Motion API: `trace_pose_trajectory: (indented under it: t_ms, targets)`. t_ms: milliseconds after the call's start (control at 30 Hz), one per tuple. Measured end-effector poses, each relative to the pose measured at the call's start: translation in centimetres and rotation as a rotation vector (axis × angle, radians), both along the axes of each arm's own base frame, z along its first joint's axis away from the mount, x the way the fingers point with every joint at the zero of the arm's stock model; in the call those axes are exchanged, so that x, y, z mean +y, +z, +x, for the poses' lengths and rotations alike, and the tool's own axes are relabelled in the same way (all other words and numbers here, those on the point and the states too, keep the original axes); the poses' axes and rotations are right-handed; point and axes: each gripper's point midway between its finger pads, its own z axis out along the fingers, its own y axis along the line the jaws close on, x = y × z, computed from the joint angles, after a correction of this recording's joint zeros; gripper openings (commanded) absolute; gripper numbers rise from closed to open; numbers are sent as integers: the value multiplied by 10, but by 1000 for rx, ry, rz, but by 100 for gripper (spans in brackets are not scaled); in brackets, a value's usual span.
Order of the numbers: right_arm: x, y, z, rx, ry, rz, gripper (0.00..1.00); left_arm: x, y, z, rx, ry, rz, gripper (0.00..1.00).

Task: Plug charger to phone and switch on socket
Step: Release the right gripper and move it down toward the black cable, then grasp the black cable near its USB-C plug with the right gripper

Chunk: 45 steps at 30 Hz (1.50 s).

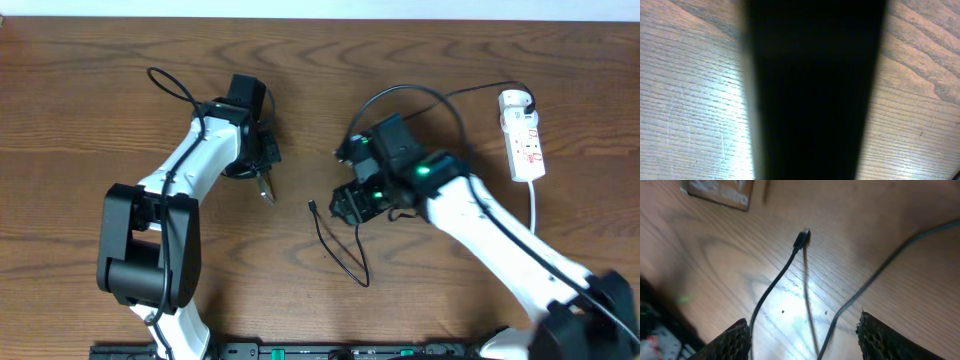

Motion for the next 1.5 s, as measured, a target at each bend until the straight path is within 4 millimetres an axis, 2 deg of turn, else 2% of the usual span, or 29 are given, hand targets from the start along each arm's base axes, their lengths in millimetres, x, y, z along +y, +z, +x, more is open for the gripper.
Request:
trace_pose_trajectory:
  t_ms: [167,333,433,533,700,833,1000,1167,1500]
  targets:
    - [19,-38,-7,43,68,-51,68,-1,0,1,-5,-4,4,7]
    - [35,-63,-20,63,133,-88,65,0,-1,0,-4,-3,11,7]
    - [31,-74,-27,76,149,-146,62,0,-2,-2,1,-2,12,7]
    - [15,-81,-32,90,142,-235,63,0,-2,-2,1,-2,12,7]
    - [8,-83,-25,53,124,-280,68,0,-2,1,-12,-1,11,7]
    - [17,-80,-11,-9,113,-251,69,0,-2,2,-14,-1,12,7]
    - [33,-73,9,-95,89,-189,77,0,-2,2,-16,-1,11,7]
    - [36,-71,14,-115,84,-176,77,-1,-2,3,-17,-1,11,7]
    - [38,-72,16,-122,81,-170,60,-1,-1,4,-23,-1,9,7]
